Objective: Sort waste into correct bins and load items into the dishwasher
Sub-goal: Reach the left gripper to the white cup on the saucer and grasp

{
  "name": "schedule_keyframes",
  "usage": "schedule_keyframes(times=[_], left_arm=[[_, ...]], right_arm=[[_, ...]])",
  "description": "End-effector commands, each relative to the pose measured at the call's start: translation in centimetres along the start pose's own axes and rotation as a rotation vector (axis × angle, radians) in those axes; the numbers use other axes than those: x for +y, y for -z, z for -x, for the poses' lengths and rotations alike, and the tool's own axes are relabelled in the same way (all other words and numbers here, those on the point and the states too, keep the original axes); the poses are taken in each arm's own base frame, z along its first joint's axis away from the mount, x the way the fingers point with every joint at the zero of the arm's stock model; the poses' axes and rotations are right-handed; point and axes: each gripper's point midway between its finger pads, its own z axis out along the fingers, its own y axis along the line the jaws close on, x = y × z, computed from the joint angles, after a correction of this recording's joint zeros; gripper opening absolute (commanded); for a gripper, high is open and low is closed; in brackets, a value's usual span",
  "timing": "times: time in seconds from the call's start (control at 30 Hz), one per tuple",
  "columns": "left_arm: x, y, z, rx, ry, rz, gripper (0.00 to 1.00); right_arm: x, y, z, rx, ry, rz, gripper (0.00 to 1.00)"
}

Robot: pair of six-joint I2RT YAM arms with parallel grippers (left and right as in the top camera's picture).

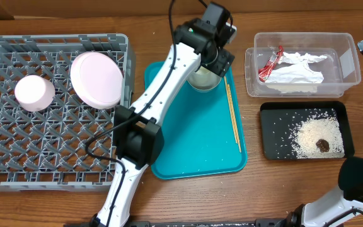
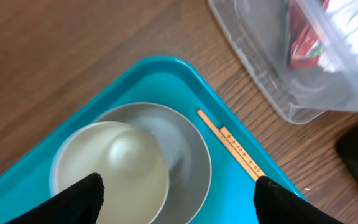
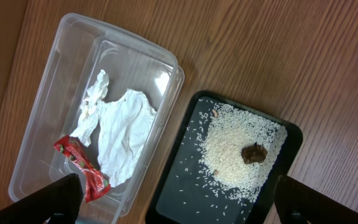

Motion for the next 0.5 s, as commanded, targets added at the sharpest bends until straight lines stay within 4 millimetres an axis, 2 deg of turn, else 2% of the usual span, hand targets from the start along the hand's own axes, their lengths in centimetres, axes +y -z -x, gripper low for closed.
schedule_keyframes(times=[0.0, 0.1, 0.27, 0.47], left_arm=[[0.4, -2.7, -1.5, 0.06, 0.013, -0.008, 0.75], [0.4, -2.8, -1.6, 0.064, 0.013, -0.009, 0.67], [0.4, -2.8, -1.8, 0.073, 0.013, -0.008, 0.45], [0.4, -4.4, -3.5, 0.138, 0.021, -0.021, 0.4]], right_arm=[[0.2, 0.8, 0.4, -0.026, -0.003, 0.018, 1.0], [0.2, 0.8, 0.4, -0.026, -0.003, 0.019, 1.0], [0.2, 0.8, 0.4, -0.026, -0.003, 0.018, 1.0], [0.2, 0.8, 0.4, -0.025, -0.003, 0.019, 1.0]])
